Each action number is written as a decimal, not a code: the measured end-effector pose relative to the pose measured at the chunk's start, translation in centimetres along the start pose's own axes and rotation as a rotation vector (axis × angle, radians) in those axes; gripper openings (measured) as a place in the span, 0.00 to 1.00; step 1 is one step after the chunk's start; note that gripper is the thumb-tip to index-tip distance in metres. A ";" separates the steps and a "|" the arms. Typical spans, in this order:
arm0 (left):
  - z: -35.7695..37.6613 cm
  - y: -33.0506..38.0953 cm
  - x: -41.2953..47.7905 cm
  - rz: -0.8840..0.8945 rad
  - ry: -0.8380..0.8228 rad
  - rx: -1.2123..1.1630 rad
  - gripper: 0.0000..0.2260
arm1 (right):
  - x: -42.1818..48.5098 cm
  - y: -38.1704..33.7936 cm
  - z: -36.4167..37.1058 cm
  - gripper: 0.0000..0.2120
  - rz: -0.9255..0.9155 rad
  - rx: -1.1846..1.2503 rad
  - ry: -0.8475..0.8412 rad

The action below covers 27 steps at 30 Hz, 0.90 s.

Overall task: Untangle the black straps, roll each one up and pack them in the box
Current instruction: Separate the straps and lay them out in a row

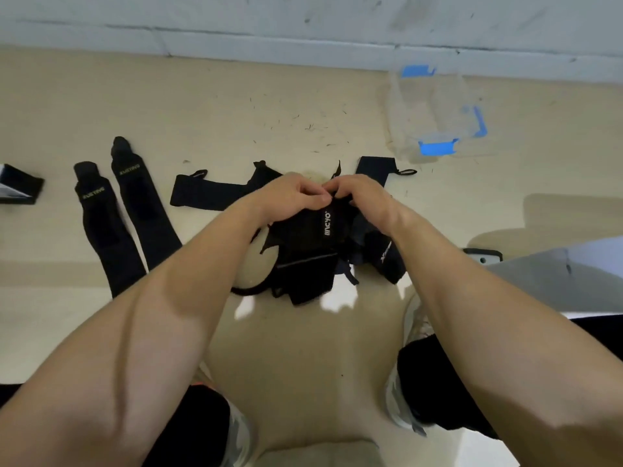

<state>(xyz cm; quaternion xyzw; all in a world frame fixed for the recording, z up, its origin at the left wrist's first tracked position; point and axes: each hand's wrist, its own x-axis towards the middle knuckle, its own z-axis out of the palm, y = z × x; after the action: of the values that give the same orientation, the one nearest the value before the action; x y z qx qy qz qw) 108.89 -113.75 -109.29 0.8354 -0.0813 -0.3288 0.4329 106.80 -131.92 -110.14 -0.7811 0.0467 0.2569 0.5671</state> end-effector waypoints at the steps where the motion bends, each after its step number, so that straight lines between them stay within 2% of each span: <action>1: -0.9 0.8 -0.4 0.003 -0.010 -0.036 0.07 | 0.0 -0.4 -0.2 0.13 0.017 0.021 -0.012; 4: -3.8 2.5 -1.6 0.010 -0.009 -0.150 0.10 | 0.3 -1.1 -0.8 0.08 0.009 0.107 -0.033; 8: -6.7 3.3 -3.4 -0.064 0.004 -0.350 0.15 | 0.2 -3.2 -1.3 0.14 -0.138 0.141 -0.148; 10: -7.6 2.7 -4.0 -0.103 0.064 -0.641 0.19 | -0.1 -4.6 -1.2 0.14 -0.206 0.198 -0.124; 13: -8.1 0.8 -4.3 0.028 0.154 -1.282 0.27 | -0.4 -6.5 -0.8 0.11 -0.288 0.335 0.047; 15: -7.5 -0.2 -4.1 0.114 0.152 -1.520 0.34 | -0.6 -6.9 -0.4 0.08 -0.311 0.401 0.135; 17: -6.5 0.0 -3.9 0.154 0.113 -1.513 0.42 | -0.6 -6.9 0.3 0.08 -0.290 0.478 0.190; 19: -5.5 1.0 -3.6 0.153 0.048 -1.429 0.45 | -0.6 -6.9 1.0 0.09 -0.257 0.501 0.246; 21: -4.9 2.0 -3.1 0.118 -0.005 -1.320 0.44 | -0.6 -7.0 1.8 0.09 -0.242 0.475 0.244; 23: -4.7 2.9 -2.7 0.063 -0.024 -1.212 0.37 | -0.7 -6.8 2.7 0.08 -0.209 0.447 0.251; 25: -4.6 3.1 -1.6 -0.020 0.157 -1.104 0.25 | -0.7 -6.1 3.4 0.05 -0.131 0.394 0.300; 27: -4.4 2.3 -0.2 -0.060 0.465 -0.934 0.17 | -0.8 -4.7 3.8 0.10 -0.042 0.304 0.313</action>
<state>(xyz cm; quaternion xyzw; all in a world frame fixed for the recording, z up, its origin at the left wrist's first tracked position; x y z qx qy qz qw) 111.81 -112.13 -105.62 0.6060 0.1965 -0.1481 0.7564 106.47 -127.02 -106.60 -0.7178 0.1562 0.1106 0.6694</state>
